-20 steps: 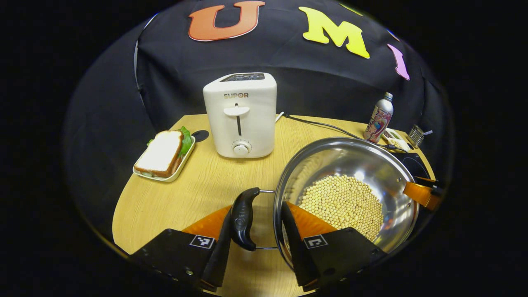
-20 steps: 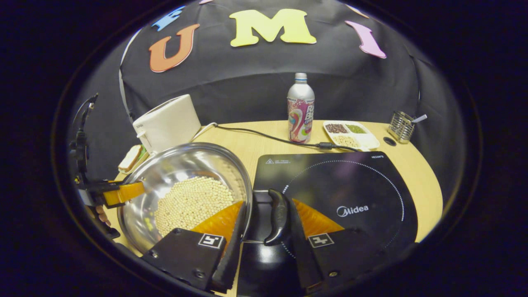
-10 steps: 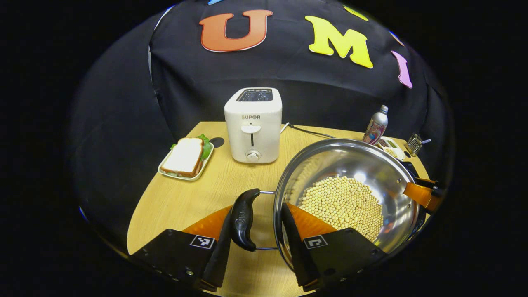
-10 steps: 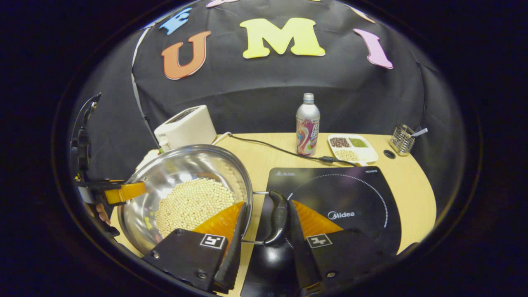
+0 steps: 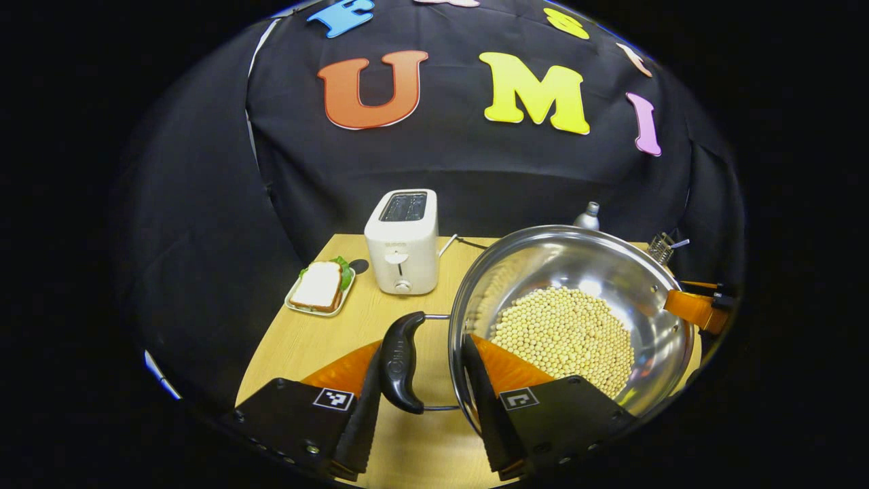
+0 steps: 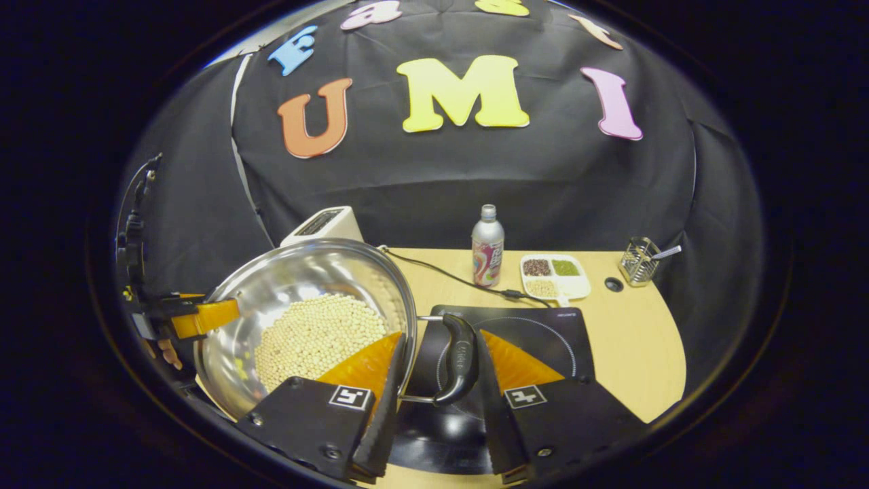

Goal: First push the handle of the pot to place it horizontally, then grasp the pot with both hands and set it on the induction cooktop.

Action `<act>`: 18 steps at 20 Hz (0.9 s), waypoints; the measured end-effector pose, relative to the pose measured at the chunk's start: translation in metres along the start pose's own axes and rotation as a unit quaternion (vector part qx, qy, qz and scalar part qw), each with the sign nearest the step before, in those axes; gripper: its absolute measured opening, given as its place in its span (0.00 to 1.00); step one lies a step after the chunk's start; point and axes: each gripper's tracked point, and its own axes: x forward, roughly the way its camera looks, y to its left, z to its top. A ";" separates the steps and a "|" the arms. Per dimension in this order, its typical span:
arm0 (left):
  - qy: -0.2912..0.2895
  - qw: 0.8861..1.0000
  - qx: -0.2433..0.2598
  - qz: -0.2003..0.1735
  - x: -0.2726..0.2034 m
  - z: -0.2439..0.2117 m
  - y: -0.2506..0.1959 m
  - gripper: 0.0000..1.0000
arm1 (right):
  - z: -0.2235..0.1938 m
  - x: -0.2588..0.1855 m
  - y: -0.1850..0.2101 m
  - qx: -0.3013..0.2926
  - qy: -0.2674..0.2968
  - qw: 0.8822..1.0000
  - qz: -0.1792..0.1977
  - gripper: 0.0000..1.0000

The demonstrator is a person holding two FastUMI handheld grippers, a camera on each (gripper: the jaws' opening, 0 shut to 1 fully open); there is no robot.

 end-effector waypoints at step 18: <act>0.003 0.998 0.047 -0.043 0.007 0.032 -0.177 0.63 | 0.034 -0.059 -0.179 -0.034 -0.012 0.997 -0.068 0.55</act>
